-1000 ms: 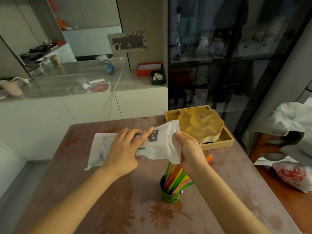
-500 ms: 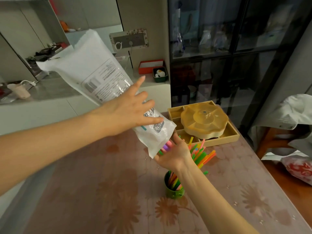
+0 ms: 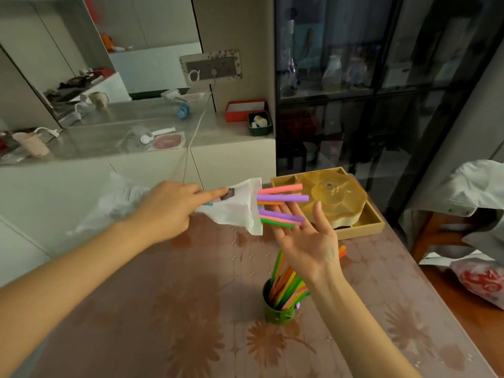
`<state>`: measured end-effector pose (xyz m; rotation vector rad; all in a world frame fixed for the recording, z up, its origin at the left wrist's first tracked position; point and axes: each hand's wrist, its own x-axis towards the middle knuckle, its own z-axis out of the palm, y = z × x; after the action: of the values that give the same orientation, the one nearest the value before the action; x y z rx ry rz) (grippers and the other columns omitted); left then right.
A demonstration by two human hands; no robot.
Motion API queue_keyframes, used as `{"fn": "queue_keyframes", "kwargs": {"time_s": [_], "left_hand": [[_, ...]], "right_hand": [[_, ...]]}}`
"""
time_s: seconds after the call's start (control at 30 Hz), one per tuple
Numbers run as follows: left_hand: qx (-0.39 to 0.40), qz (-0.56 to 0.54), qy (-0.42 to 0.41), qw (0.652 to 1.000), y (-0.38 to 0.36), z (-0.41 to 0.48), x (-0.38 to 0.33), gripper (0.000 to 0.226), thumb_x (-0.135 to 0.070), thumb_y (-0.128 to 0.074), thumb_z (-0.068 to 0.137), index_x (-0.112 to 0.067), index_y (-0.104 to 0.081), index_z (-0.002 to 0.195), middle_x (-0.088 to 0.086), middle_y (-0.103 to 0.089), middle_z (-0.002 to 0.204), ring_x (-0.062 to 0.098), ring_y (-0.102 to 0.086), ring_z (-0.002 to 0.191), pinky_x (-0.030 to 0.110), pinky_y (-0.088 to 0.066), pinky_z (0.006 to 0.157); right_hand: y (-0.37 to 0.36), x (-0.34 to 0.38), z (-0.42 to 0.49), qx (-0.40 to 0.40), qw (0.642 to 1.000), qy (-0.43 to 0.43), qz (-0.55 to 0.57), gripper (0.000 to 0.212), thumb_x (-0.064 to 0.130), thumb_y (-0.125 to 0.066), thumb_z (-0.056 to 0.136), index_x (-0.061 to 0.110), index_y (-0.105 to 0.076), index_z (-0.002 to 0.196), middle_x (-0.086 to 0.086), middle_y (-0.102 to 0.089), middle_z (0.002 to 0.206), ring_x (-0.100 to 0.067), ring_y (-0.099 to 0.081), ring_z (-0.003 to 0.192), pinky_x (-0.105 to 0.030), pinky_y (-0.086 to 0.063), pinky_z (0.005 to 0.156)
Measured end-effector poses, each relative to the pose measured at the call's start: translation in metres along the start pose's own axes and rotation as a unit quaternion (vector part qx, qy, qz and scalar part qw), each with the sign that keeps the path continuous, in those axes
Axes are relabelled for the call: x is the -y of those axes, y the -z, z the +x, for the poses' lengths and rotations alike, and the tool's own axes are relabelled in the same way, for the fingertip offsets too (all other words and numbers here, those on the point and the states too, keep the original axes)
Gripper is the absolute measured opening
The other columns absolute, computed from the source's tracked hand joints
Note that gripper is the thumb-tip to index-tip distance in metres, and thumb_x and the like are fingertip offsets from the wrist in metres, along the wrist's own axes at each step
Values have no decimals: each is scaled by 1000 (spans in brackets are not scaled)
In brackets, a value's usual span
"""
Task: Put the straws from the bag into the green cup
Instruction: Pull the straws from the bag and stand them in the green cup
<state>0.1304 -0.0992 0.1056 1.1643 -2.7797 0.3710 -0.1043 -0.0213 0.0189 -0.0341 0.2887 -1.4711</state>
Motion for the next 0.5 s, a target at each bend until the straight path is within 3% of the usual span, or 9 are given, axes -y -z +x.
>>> {"fn": "queue_keyframes", "kwargs": {"time_s": [0.1, 0.2, 0.27, 0.33, 0.43, 0.5], "left_hand": [[-22, -123, 38, 991, -19, -8, -6, 74, -12, -63, 82, -41, -18, 134, 6, -67, 98, 32, -60, 85, 43, -49, 71], [-29, -166, 59, 984, -34, -11, -14, 80, -11, -66, 79, -44, -16, 132, 4, -65, 94, 28, -61, 87, 42, -48, 73], [-29, -177, 44, 983, -39, -10, -19, 81, -10, -66, 79, -45, -17, 132, 1, -64, 94, 25, -60, 87, 39, -48, 73], [-23, -181, 13, 983, -42, -9, -24, 81, -7, -63, 80, -47, -16, 133, -2, -62, 95, 21, -59, 85, 37, -47, 71], [-17, -169, 4, 985, -49, -11, -28, 83, -2, -59, 79, -43, -18, 138, -3, -58, 97, 21, -56, 84, 37, -46, 71], [-22, -161, 18, 987, -54, -14, -27, 82, -3, -61, 78, -40, -22, 140, -3, -57, 97, 20, -55, 83, 37, -47, 71]], "right_hand": [[-1, -3, -2, 41, 997, 40, -48, 64, 38, -66, 77, 6, -52, 130, -16, -59, 131, -34, -54, 122, -48, -37, 107], [-3, -16, -1, 77, 968, 64, -231, 60, 38, -57, 84, 7, -46, 135, -15, -57, 130, -31, -53, 120, -46, -39, 103], [-11, -22, 4, 49, 949, 70, -304, 61, 39, -55, 85, 6, -45, 136, -19, -57, 128, -35, -55, 115, -44, -47, 90], [-20, -23, 10, -19, 958, 69, -279, 66, 43, -59, 79, 9, -47, 135, -22, -56, 131, -37, -59, 113, -46, -52, 87], [-28, -11, 18, -69, 961, 100, -248, 44, 48, -56, 81, 13, -70, 105, -11, -67, 114, -28, -65, 101, -48, -53, 89], [-31, 0, 20, -66, 965, 130, -217, 43, 46, -48, 91, 13, -76, 85, -5, -75, 98, -20, -70, 92, -39, -55, 81]]}}
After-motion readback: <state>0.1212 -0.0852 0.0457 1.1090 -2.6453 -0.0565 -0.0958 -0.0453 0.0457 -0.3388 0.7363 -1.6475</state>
